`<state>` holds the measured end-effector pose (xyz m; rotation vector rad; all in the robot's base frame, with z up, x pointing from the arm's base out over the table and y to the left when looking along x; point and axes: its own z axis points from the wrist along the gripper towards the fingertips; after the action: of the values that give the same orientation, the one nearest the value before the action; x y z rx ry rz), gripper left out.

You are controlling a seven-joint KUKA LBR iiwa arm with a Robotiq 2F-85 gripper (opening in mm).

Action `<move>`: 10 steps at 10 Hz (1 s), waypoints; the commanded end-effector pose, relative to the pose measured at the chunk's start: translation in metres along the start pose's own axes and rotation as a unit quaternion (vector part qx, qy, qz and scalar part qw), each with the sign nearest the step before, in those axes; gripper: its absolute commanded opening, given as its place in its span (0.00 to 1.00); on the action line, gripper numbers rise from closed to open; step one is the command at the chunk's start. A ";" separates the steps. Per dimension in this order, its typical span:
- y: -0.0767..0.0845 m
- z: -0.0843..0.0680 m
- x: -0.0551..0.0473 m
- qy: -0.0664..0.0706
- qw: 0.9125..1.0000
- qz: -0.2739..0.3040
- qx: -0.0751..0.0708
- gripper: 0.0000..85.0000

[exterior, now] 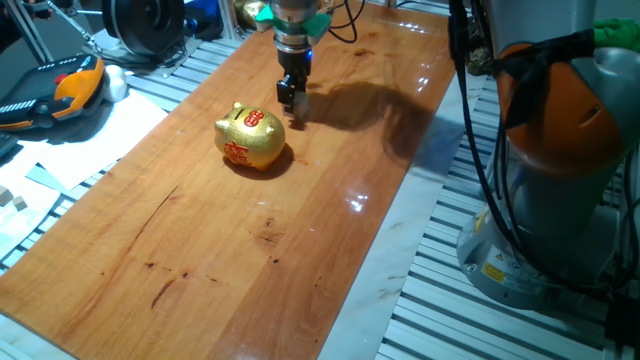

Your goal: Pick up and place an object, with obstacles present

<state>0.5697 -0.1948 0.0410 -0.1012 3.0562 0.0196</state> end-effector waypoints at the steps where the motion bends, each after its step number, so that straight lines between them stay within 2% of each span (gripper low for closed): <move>1: -0.001 0.000 0.000 0.001 1.000 0.002 -0.001 0.60; 3: -0.005 -0.004 -0.002 0.007 1.000 0.002 -0.003 0.60; 6: -0.008 -0.008 -0.003 0.014 1.000 -0.007 -0.005 0.00; 9: -0.005 -0.022 0.001 0.002 1.000 0.011 0.003 0.00; 10: -0.004 -0.026 0.003 -0.001 1.000 0.018 -0.003 0.00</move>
<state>0.5652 -0.1995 0.0671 -0.0458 3.0566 0.0306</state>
